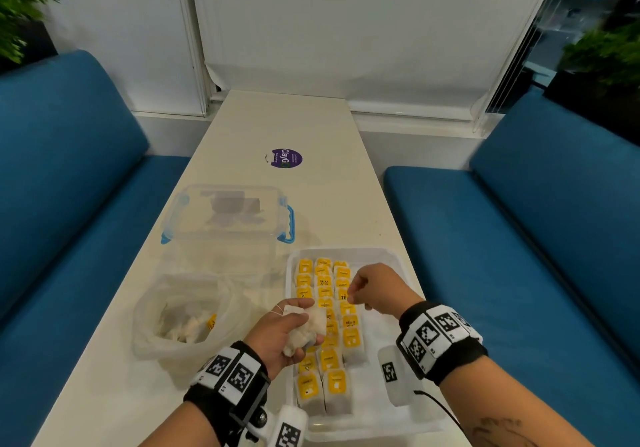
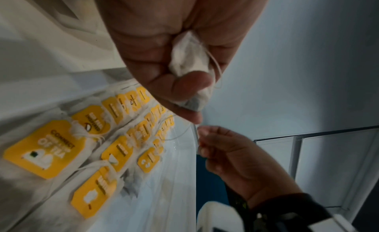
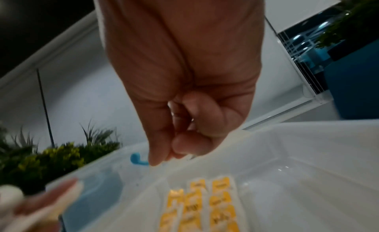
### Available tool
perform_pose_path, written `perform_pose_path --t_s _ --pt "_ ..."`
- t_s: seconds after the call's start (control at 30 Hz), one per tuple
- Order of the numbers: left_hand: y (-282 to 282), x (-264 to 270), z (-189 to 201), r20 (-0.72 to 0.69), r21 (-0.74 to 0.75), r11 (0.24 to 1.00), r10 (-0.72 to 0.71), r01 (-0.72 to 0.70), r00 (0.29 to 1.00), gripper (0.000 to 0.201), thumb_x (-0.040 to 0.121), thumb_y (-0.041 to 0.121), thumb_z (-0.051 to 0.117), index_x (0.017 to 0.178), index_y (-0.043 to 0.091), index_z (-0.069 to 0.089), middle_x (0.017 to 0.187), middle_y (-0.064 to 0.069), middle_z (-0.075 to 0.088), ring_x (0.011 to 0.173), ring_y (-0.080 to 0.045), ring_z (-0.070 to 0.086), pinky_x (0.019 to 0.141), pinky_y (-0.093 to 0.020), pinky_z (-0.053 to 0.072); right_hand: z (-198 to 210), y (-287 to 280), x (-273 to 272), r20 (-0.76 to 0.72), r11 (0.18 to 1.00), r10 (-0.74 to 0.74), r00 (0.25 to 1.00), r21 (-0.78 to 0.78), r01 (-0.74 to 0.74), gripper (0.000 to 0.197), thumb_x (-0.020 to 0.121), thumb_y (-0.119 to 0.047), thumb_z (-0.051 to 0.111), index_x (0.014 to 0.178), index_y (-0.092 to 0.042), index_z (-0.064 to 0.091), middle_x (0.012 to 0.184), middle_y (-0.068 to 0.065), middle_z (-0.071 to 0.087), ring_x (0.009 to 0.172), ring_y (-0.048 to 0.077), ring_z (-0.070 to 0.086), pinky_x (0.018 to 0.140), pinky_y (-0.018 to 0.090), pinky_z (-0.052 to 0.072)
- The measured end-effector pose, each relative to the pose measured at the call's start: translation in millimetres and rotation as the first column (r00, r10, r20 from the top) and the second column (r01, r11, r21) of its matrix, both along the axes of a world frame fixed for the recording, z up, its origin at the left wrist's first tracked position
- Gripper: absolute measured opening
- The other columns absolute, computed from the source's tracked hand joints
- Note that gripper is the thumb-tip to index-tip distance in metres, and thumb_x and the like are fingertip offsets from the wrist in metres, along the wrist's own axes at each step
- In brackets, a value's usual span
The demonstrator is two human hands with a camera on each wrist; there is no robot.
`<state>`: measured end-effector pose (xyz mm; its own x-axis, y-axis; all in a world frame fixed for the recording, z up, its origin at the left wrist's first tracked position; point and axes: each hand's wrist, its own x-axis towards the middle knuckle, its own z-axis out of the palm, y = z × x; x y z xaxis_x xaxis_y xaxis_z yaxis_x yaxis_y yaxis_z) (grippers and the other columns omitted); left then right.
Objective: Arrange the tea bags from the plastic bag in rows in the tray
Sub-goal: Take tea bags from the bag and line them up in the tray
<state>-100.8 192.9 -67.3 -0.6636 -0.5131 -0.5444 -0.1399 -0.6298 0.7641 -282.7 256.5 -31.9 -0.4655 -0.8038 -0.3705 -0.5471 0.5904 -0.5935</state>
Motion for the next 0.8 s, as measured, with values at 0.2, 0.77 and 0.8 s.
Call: perform_pose_path --t_s 0.2,0.77,0.8 --pt "8.4 -3.5 6.2 -0.049 -0.005 0.998 -0.061 0.060 0.997 0.028 0.093 0.001 0.042 0.108 0.022 0.052 0.086 -0.014 0.061 0.050 -0.020 0.063 0.034 -0.014 0.033 22.1 9.0 27.7 0.212 0.994 0.057 0.976 -0.107 -0.035 0.019 0.082 -0.028 0.071 0.088 -0.011 0.064 0.071 0.004 0.063 0.056 0.013 0.054 0.043 0.020 0.038" --pt "31.9 16.4 8.9 -0.045 0.011 1.000 0.025 -0.024 0.999 0.011 0.090 0.016 0.056 0.100 0.022 0.057 0.075 -0.006 0.062 0.049 -0.012 0.063 0.035 -0.013 0.034 23.8 42.4 49.9 0.351 0.978 0.050 0.935 -0.208 0.026 0.018 0.085 0.002 0.057 0.079 -0.015 0.061 0.067 0.009 0.055 0.053 0.015 0.048 0.038 0.018 0.034" --pt "33.5 15.8 10.5 -0.052 0.006 1.000 0.011 -0.011 0.999 0.011 0.089 0.016 0.057 0.099 0.021 0.057 0.072 -0.005 0.062 0.049 -0.012 0.062 0.035 -0.013 0.034 24.2 42.7 52.5 0.371 0.978 0.062 0.926 -0.207 0.017 0.021 0.085 0.004 0.055 0.078 -0.014 0.062 0.068 0.009 0.056 0.053 0.014 0.050 0.038 0.018 0.035"
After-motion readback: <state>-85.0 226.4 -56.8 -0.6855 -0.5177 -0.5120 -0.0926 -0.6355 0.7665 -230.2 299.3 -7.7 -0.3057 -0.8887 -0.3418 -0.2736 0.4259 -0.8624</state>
